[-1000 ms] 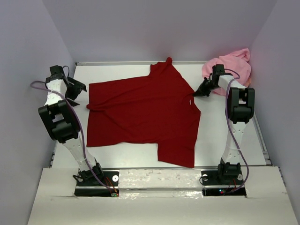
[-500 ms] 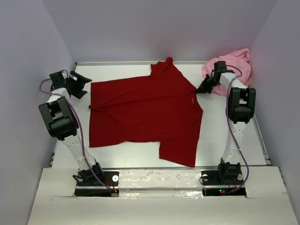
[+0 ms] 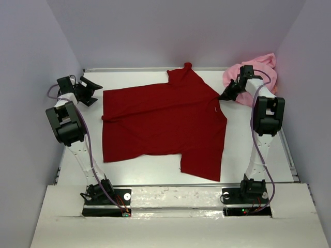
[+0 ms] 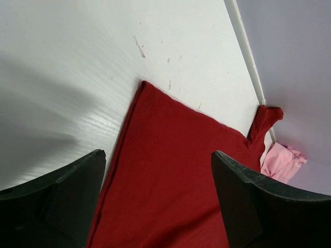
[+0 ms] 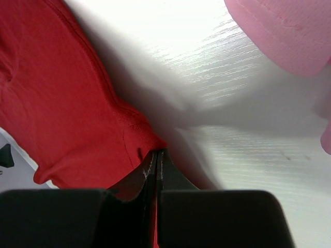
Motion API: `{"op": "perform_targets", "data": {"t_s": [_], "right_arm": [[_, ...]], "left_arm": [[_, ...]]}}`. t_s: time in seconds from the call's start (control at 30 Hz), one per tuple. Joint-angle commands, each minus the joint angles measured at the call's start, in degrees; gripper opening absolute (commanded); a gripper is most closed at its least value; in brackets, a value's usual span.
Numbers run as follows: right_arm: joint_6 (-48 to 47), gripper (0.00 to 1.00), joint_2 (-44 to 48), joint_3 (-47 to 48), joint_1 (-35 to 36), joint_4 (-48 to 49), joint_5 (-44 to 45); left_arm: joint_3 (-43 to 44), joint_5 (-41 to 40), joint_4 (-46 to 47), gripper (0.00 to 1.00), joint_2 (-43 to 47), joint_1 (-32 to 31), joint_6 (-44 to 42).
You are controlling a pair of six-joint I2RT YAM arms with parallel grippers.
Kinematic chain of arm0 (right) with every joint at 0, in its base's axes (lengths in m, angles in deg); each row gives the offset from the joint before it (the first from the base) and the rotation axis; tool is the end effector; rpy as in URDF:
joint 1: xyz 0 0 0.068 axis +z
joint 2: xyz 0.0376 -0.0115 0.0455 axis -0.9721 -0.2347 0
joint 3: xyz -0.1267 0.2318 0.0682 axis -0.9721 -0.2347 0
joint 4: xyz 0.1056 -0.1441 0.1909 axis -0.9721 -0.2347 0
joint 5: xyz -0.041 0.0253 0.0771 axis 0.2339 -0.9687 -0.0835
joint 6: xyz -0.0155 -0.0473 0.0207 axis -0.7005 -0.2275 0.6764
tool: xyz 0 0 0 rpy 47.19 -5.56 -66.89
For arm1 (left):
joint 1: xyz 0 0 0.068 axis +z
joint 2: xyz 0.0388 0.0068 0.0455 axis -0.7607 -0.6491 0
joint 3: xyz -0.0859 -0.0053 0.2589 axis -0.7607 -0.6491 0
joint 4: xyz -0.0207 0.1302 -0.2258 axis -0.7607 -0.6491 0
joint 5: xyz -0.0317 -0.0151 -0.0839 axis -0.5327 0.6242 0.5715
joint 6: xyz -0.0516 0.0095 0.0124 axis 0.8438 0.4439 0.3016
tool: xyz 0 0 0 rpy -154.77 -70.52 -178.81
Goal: Fold and stack the t-shirts
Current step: Grap the side of the flattened tshirt furthest away from the robot with both arms
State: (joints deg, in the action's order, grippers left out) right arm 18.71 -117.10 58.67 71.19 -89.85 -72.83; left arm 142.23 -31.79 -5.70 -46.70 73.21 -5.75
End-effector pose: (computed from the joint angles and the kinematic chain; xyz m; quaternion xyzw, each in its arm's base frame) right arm 0.4933 -0.0298 0.1744 0.2601 0.9135 0.2631 0.1694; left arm 0.4596 0.1784 0.1796 -0.3131 0.7951 -0.3342 0.3975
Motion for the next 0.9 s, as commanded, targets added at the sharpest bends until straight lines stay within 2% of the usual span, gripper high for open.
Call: {"op": "perform_targets", "data": {"t_s": [0.0,0.33,0.57,0.73,0.77,0.83,0.87], "right_arm": [[-0.34,0.01,0.85,1.67,-0.30,0.00,-0.78],[-0.25,0.02,1.02,-0.44,-0.30,0.44,-0.87],[-0.08,0.02,1.03,-0.01,-0.30,0.44,-0.87],[0.18,0.02,0.76,0.61,-0.30,0.44,-1.13],[0.18,0.02,0.67,0.70,-0.30,0.44,-1.14],[0.27,0.02,0.67,0.70,-0.30,0.35,-1.14],[0.27,0.02,0.59,0.70,-0.30,0.44,-1.14]], "left_arm": [[6.50,0.18,-3.28,0.91,-2.91,0.40,-1.23],[19.68,-1.13,-13.73,0.89,-13.71,-4.08,-3.08],[23.30,-2.01,-16.12,0.82,-17.50,-6.54,-2.82],[24.79,-5.17,-19.80,0.59,-18.56,-7.16,-3.08],[25.14,-7.01,-21.20,0.43,-18.47,-7.16,-3.43],[25.49,-8.16,-22.09,0.27,-17.86,-7.16,-3.78],[25.76,-8.78,-22.62,0.22,-17.77,-7.07,-3.70]]}}
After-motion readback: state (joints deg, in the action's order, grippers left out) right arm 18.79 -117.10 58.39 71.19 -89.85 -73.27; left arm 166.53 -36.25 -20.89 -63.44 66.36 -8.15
